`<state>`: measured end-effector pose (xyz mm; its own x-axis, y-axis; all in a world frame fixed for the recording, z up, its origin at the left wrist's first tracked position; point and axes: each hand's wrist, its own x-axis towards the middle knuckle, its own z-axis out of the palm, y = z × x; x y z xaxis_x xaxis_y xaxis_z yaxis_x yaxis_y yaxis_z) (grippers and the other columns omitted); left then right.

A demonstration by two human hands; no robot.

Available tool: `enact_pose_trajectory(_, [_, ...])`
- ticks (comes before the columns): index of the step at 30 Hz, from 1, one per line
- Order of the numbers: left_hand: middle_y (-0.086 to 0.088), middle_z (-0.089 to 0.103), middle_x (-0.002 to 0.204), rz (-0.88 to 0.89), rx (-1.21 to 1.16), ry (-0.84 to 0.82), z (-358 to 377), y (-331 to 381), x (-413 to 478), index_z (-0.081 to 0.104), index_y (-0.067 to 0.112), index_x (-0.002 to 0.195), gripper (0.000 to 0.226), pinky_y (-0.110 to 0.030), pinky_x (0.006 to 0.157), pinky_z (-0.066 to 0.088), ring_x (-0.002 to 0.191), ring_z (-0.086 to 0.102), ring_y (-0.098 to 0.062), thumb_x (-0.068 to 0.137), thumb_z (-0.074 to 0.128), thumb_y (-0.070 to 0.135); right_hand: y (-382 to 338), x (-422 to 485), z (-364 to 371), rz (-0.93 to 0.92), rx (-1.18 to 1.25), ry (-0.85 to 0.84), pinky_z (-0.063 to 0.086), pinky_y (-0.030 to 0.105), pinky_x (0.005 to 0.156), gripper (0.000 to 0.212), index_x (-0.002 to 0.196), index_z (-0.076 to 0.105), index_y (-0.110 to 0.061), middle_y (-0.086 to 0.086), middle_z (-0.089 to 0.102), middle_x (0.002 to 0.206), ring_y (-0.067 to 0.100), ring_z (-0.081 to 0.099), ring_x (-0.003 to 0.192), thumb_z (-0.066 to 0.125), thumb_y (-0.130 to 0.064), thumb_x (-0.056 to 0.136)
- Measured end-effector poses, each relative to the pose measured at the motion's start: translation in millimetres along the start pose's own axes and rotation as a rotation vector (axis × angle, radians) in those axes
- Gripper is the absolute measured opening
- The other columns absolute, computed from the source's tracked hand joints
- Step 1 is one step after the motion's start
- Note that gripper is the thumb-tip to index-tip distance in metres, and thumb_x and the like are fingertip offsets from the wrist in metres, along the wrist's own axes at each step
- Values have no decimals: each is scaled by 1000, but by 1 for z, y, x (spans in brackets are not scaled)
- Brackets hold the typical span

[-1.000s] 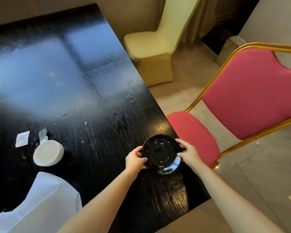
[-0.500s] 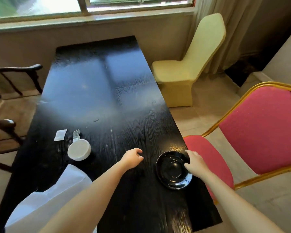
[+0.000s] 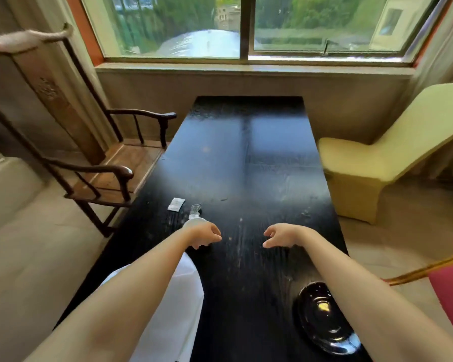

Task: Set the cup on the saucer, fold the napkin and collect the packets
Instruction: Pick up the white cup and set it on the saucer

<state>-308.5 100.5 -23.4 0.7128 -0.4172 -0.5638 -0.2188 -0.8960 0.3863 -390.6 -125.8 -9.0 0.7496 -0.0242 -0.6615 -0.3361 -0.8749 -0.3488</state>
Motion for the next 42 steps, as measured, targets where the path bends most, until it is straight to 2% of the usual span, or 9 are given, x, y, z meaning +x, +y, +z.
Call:
enact_pose_trajectory(3, [-9, 62, 103, -52, -94, 10, -25, -26, -2, 63, 22, 110, 27, -36, 74, 54, 92, 62, -23, 86, 51, 27, -39, 25, -16, -64, -50, 6, 49, 43, 97, 53, 136, 44, -12, 7, 48, 139, 27, 51, 120, 57, -34, 90])
enact_pose_trajectory(5, [-11, 64, 111, -66, -83, 27, -41, -44, 0, 61, 22, 115, 31, -38, 78, 55, 101, 63, -27, 87, 50, 26, -61, 43, -22, -91, -55, 15, 50, 42, 95, 53, 136, 44, -12, 7, 49, 137, 27, 53, 118, 57, -33, 89])
enact_pose_trajectory(11, [-10, 62, 117, -131, -75, 27, -66, -94, 25, 57, 20, 123, 36, -40, 82, 56, 98, 60, -21, 88, 52, 27, -105, 98, -23, -136, -99, 31, 36, 33, 106, 50, 137, 45, -13, 6, 48, 142, 23, 46, 128, 56, -27, 90])
enact_pose_trajectory(17, [-8, 53, 129, -164, -187, -13, -43, -129, 57, 38, 18, 139, 59, -36, 81, 57, 109, 57, -25, 85, 62, 26, -123, 152, -8, -116, -119, -20, 36, 30, 104, 45, 138, 44, -11, 8, 48, 142, 24, 45, 129, 49, -14, 93])
enact_pose_trajectory(24, [-11, 46, 141, -149, -296, -108, 1, -148, 91, 18, 15, 148, 88, -30, 100, 43, 125, 49, -24, 78, 70, 8, -120, 192, 19, -59, -118, -106, 38, 34, 102, 59, 145, 27, -12, 11, 42, 146, 28, 43, 131, 46, -1, 90])
enact_pose_trajectory(27, [-9, 53, 134, -106, -369, -64, 9, -149, 102, 25, 16, 146, 87, -31, 97, 46, 118, 54, -22, 73, 70, 1, -115, 201, 25, -57, -94, -145, 43, 36, 99, 70, 146, 25, -17, 8, 42, 146, 27, 44, 129, 53, 4, 84])
enact_pose_trajectory(31, [5, 61, 110, -18, -486, -21, 15, -147, 112, 46, 27, 133, 77, -27, 83, 46, 101, 56, -14, 65, 66, -3, -111, 209, 34, -92, -37, -199, 45, 44, 99, 81, 143, 28, -26, 6, 47, 139, 27, 47, 123, 63, 2, 76])
enact_pose_trajectory(36, [10, 55, 111, 15, -574, -45, 15, -149, 116, 47, 30, 132, 81, -25, 81, 41, 105, 50, -12, 62, 65, -7, -104, 214, 47, -141, 90, -175, 43, 41, 99, 84, 140, 27, -29, 3, 49, 132, 22, 48, 119, 70, -4, 72])
enact_pose_trajectory(42, [1, 62, 115, 66, -710, -43, 9, -146, 108, 48, 31, 133, 82, -36, 92, 51, 109, 58, -19, 64, 63, -10, -99, 209, 44, -185, 246, -187, 44, 36, 95, 81, 138, 31, -32, -1, 48, 133, 15, 49, 114, 69, -1, 74])
